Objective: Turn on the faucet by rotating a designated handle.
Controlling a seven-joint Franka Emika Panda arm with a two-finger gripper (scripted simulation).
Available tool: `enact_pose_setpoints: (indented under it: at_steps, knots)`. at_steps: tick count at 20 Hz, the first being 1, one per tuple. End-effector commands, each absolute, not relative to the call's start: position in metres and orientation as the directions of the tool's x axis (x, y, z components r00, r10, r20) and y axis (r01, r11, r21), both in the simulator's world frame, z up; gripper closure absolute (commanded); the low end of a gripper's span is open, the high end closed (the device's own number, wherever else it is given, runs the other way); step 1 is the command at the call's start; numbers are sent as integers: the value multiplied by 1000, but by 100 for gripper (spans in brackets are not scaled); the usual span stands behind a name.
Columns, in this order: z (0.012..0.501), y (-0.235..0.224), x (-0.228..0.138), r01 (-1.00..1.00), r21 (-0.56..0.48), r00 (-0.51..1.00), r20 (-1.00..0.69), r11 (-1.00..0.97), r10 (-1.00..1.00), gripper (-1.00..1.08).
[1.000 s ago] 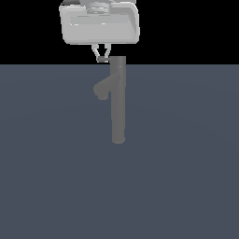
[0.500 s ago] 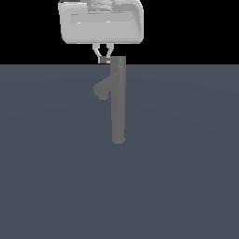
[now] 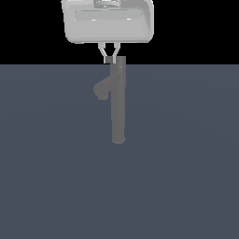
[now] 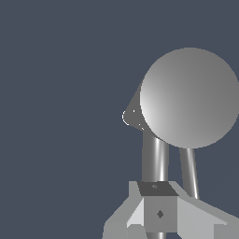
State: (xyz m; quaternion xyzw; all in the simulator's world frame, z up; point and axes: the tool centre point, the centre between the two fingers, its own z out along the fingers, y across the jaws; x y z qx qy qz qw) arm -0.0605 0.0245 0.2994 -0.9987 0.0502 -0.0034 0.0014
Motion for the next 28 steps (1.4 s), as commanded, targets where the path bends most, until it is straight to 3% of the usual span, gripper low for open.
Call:
enact_pose_setpoints:
  at_steps: [1, 8, 9, 10, 28]
  knots:
    - [300, 11, -58, -110, -2, 994, 6, -994, -110, 108]
    - [301, -36, -49, -132, 0, 991, 1, -991, -132, 108]
    - [301, -36, -49, -132, 0, 991, 1, -991, -132, 108]
    - [300, -2, -57, -82, -5, 997, -15, -997, -82, 108]
    - [301, -56, -4, -133, 0, 991, 0, -991, -133, 108]
